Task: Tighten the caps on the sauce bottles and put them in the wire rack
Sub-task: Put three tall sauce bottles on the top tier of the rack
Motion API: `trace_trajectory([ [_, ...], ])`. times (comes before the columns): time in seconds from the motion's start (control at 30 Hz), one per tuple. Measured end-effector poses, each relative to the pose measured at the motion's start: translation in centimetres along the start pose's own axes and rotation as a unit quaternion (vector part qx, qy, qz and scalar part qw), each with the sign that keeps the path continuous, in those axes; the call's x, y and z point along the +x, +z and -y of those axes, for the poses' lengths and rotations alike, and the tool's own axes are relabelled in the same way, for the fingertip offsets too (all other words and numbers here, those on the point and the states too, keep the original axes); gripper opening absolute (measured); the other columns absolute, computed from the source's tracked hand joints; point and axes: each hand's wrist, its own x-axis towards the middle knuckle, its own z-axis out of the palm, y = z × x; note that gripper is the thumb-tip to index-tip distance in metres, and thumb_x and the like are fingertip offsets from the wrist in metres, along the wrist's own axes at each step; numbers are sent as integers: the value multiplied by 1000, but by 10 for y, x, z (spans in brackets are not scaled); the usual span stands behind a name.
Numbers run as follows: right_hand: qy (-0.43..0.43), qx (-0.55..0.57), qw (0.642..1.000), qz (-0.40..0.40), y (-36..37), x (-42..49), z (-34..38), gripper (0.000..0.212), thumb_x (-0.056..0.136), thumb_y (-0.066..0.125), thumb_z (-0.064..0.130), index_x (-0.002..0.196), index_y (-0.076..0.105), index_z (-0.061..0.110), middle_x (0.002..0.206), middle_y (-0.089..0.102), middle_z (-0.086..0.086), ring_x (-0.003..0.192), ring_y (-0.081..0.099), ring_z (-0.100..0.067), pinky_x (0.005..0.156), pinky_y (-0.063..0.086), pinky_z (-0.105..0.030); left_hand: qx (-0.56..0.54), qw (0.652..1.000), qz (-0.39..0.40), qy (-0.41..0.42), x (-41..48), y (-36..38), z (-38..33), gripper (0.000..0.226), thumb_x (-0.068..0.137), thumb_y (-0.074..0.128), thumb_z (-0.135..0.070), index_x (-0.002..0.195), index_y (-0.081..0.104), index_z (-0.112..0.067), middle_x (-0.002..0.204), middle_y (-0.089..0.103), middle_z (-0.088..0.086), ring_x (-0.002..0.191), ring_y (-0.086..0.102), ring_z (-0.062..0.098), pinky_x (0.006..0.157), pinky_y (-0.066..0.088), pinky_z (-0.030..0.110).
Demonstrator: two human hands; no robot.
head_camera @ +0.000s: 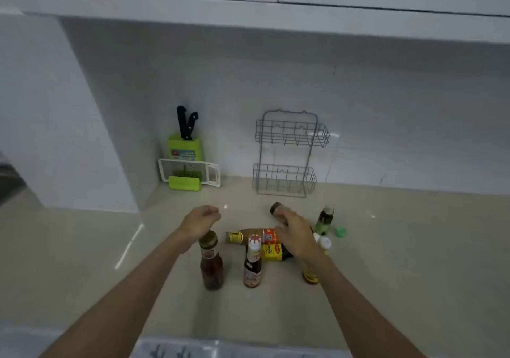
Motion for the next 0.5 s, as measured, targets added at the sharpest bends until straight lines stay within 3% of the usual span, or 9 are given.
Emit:
trace_trajectory([
  [0.23,-7,-29,989,143,26,63,-41,42,89,58,12,130,49,12,130,54,-10,121,51,-24,99,46,-37,-59,981,67,-174,50,3,23,51,95,51,-42,138,46,-16,142,46,6,134,39,29,96,37,35],
  [0.33,1,-56,981,188,45,79,-48,42,90,58,25,130,48,18,128,56,-9,117,53,-25,96,47,-44,-109,971,64,-203,63,8,43,52,95,50,-40,140,45,-14,144,45,10,135,38,28,110,35,40],
  [0.5,-30,-149,960,237,78,102,-56,51,89,60,38,134,43,21,131,55,-8,120,47,-28,89,44,-37,-134,959,80,-237,82,15,73,63,95,46,-49,147,35,-14,153,35,10,141,31,29,115,27,40],
])
